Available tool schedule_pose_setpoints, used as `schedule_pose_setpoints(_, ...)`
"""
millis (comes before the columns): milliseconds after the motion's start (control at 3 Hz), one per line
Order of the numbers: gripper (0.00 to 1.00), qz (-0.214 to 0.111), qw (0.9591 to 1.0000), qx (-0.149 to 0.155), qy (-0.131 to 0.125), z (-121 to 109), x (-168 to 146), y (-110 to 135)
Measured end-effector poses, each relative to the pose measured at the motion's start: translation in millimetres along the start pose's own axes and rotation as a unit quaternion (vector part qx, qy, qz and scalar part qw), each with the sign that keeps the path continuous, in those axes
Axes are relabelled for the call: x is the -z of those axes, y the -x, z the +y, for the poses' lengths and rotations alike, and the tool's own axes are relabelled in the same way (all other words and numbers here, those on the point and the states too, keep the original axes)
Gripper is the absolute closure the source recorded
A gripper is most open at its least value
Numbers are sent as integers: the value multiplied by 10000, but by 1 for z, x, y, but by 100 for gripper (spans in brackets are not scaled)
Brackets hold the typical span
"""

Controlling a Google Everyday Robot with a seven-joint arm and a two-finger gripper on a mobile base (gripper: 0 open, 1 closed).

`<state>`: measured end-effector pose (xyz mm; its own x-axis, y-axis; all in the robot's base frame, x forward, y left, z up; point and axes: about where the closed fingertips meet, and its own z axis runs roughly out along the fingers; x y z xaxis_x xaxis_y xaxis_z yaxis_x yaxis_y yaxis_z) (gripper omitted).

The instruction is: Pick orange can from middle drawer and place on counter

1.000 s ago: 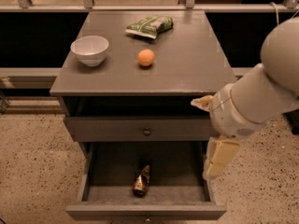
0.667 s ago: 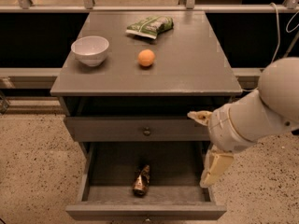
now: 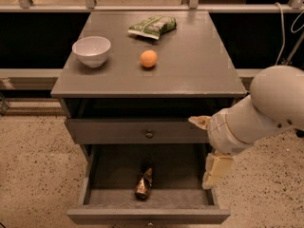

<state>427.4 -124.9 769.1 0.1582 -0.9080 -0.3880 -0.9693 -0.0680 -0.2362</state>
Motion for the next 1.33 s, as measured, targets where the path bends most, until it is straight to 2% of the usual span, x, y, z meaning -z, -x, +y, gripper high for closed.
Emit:
schedule_pose_setpoints(333,0,-249,9988,-421,31,-3,-50,-41)
schedule_pose_setpoints(667,0,-1150,9895,-795,-355,-3,-91,-64)
schedule_pose_setpoints(1000,0,-1621,9823,-534,-776,-11,-100,-90)
schedule_pose_setpoints(1333,0,-1604,9834,-107,-839,-14,-100,-89)
